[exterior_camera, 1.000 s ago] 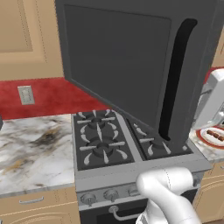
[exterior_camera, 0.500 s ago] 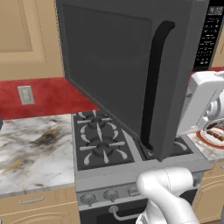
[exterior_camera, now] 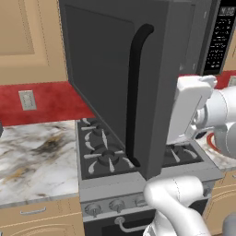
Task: Pick the kebab skewer from the counter and place it in the microwave. Then turn on the microwave.
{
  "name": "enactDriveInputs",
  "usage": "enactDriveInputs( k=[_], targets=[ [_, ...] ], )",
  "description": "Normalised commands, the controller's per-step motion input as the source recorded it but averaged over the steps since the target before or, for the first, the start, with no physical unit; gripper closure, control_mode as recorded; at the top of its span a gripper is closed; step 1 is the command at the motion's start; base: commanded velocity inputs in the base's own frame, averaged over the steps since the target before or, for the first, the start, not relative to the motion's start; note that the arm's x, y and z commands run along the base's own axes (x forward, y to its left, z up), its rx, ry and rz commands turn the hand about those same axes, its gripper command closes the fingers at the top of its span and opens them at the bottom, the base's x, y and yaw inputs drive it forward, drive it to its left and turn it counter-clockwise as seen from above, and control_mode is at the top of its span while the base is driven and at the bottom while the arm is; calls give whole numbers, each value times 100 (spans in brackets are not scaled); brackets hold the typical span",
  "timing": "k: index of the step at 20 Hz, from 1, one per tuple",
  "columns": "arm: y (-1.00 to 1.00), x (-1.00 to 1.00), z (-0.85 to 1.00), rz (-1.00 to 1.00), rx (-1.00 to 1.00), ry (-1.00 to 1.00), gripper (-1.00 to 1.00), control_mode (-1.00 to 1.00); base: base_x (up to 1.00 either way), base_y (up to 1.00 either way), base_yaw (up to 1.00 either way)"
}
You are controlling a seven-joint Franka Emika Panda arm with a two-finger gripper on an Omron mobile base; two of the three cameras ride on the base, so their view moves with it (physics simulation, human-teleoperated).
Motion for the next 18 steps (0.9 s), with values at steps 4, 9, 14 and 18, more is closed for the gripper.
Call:
enactDriveInputs(
  k=[4, 9, 14, 18],
  targets=[
    [-6, 17, -5, 0, 0, 0, -100, -100, 0, 0, 0],
    [-50, 20, 1, 0, 0, 4, -100, -100, 0, 0, 0],
    [-62, 14, 7, 0, -1, 4, -100, -100, 0, 0, 0],
    [-58, 7, 4, 0, -9, 0, -100, -100, 0, 0, 0]
  ],
)
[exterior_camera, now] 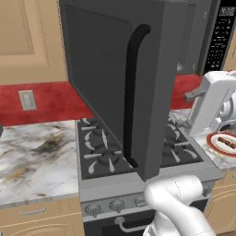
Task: Pick the kebab skewer from the counter and place it in the microwave. Then turn on the microwave.
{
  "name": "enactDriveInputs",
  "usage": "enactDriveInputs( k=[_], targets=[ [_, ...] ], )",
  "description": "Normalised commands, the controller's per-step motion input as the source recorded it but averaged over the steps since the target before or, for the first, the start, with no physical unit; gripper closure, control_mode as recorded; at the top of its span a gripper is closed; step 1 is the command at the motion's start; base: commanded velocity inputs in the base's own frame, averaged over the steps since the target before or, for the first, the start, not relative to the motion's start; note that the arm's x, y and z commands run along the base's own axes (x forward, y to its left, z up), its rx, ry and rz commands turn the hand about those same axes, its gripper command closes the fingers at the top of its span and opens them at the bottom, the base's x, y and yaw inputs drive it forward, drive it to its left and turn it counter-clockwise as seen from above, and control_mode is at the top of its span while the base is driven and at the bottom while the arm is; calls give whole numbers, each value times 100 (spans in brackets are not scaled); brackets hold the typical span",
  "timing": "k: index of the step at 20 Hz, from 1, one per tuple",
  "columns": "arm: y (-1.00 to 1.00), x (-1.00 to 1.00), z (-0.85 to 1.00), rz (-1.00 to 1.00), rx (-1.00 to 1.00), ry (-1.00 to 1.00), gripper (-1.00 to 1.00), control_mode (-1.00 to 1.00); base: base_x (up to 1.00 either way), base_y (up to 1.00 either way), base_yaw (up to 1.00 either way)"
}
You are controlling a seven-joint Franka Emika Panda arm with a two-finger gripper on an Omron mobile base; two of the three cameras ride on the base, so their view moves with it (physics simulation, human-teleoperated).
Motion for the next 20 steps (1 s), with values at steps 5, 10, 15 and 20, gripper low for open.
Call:
enactDriveInputs(
  k=[5, 10, 15, 20],
  targets=[
    [-49, 7, 1, 1, -15, -1, -100, -100, 0, 0, 0],
    [-49, 0, 0, 9, -20, -9, -100, -100, 0, 0, 0],
    [-43, 0, -3, 7, -26, -21, -100, -100, 0, 0, 0],
    [-37, 3, -12, 9, -35, -25, -100, -100, 0, 0, 0]
  ],
)
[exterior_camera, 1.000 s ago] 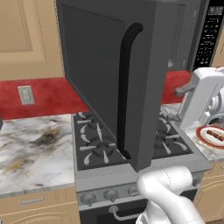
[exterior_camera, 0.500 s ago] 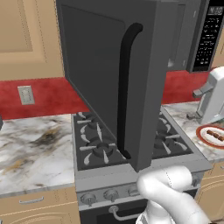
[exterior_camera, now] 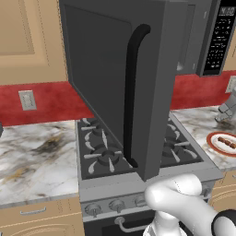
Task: Pick the kebab skewer from the counter and place it in the microwave. Then turn on the microwave.
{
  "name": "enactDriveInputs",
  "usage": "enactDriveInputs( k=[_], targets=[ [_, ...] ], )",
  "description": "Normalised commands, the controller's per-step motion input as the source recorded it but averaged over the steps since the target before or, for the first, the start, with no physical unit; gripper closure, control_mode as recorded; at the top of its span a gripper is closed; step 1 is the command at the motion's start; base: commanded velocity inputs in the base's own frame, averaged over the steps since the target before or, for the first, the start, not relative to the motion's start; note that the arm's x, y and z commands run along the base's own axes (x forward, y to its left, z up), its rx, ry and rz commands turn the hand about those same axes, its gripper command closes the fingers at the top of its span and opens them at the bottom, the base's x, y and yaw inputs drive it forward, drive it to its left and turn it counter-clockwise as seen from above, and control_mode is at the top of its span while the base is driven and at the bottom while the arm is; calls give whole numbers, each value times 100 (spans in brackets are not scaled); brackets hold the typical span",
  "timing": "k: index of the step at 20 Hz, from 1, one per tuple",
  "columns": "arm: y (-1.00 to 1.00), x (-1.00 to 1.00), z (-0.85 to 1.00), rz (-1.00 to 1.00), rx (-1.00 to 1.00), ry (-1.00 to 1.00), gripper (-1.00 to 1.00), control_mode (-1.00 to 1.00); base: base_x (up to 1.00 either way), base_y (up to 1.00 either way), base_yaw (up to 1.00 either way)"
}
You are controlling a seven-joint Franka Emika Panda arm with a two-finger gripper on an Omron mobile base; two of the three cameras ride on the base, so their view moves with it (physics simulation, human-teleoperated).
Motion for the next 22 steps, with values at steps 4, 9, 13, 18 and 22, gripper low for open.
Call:
enactDriveInputs(
  k=[4, 9, 13, 18, 22],
  targets=[
    [-41, 4, -14, 14, -37, -27, -100, -100, 0, 0, 0],
    [-38, -1, -20, 11, -38, -29, -100, -100, 0, 0, 0],
    [-39, 0, -24, 6, -30, -14, -100, -100, 0, 0, 0],
    [-42, 1, -34, 2, -16, -15, -100, -100, 0, 0, 0],
    [-40, 10, -31, 0, -7, -11, -100, -100, 0, 0, 0]
  ],
)
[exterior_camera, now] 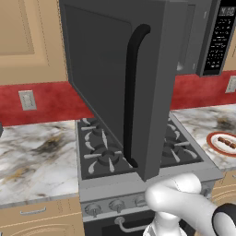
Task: Pick the kebab skewer from the counter and place it in the microwave. Then turn on the microwave.
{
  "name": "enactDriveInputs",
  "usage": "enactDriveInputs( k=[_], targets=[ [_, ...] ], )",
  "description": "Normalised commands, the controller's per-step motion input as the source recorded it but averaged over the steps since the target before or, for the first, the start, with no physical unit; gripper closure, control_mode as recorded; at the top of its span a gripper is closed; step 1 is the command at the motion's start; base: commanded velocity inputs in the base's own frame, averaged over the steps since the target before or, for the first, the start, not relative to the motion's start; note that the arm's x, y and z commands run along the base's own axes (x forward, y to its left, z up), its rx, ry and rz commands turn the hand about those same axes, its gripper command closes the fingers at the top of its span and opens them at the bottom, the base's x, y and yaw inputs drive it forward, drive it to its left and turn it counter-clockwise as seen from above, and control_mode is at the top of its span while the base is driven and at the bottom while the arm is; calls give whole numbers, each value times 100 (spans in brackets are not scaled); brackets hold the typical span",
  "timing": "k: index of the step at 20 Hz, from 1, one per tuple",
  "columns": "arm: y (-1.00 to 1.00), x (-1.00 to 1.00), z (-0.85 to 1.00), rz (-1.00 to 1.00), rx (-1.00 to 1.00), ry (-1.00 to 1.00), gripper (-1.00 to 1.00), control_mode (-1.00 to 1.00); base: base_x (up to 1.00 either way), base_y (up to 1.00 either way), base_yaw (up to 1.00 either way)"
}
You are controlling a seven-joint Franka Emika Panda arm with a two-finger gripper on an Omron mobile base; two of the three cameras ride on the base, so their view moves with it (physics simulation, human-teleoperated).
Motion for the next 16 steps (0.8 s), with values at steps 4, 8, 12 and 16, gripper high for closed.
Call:
enactDriveInputs(
  k=[4, 8, 12, 16],
  targets=[
    [-36, 24, -24, 0, -4, 0, -100, -100, 0, 0, 0],
    [-35, 31, -22, 0, -8, 0, -100, -100, 0, 0, 0],
    [-37, 36, -20, 0, -10, 0, -100, -100, 0, 0, 0],
    [-34, 33, -20, 0, -6, 0, -100, -100, 0, 0, 0]
  ],
)
